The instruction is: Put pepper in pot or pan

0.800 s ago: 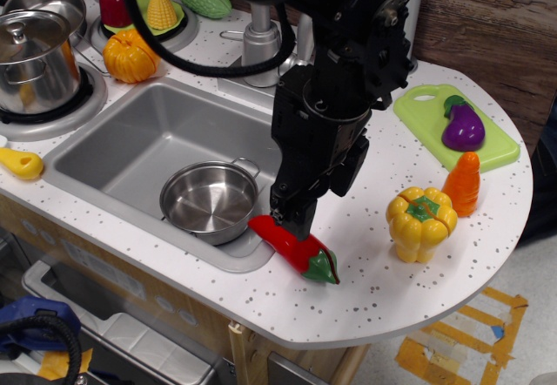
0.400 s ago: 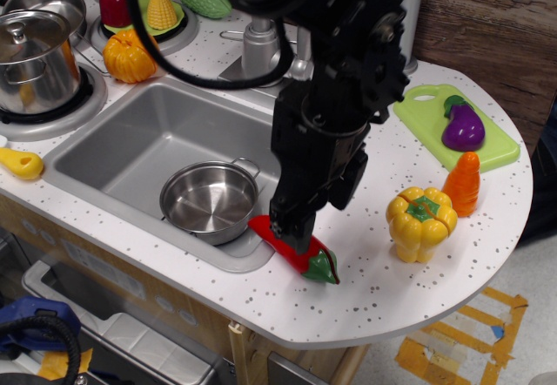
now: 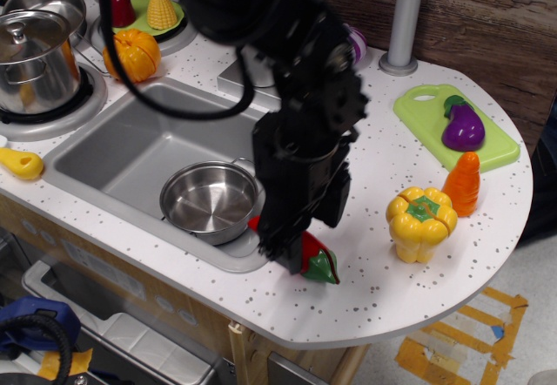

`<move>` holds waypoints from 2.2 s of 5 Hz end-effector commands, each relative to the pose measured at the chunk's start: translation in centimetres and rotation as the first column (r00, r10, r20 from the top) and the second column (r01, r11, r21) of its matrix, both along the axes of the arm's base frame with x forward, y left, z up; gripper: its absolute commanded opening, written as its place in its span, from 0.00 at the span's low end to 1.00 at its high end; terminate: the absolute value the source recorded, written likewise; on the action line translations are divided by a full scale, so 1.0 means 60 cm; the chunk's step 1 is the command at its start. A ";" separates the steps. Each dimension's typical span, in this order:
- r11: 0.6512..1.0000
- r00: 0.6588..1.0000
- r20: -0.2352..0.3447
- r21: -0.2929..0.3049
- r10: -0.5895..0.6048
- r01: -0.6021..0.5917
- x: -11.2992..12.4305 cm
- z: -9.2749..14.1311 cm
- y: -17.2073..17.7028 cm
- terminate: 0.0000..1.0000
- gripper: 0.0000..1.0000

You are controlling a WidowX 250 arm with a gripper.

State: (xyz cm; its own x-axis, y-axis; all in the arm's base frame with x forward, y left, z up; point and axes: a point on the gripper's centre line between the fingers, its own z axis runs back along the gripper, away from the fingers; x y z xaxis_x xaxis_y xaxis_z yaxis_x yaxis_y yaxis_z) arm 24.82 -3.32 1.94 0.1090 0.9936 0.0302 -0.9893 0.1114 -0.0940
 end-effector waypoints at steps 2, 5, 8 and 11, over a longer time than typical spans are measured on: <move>0.997 0.998 0.058 -0.068 0.039 -0.035 0.002 -0.025 0.009 0.00 0.00; 0.976 0.990 -0.018 0.170 -0.138 0.139 0.046 0.084 0.109 0.00 0.00; 0.937 0.948 0.120 0.230 -0.295 0.263 0.114 -0.004 0.214 0.00 0.00; 0.926 0.923 0.158 0.205 -0.350 0.317 0.095 -0.056 0.217 0.00 1.00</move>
State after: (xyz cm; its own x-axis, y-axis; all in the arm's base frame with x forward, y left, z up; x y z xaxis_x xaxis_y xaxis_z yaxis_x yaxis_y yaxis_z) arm 30.29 9.17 -1.97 0.4223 0.8751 0.2362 -0.8577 0.4701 -0.2081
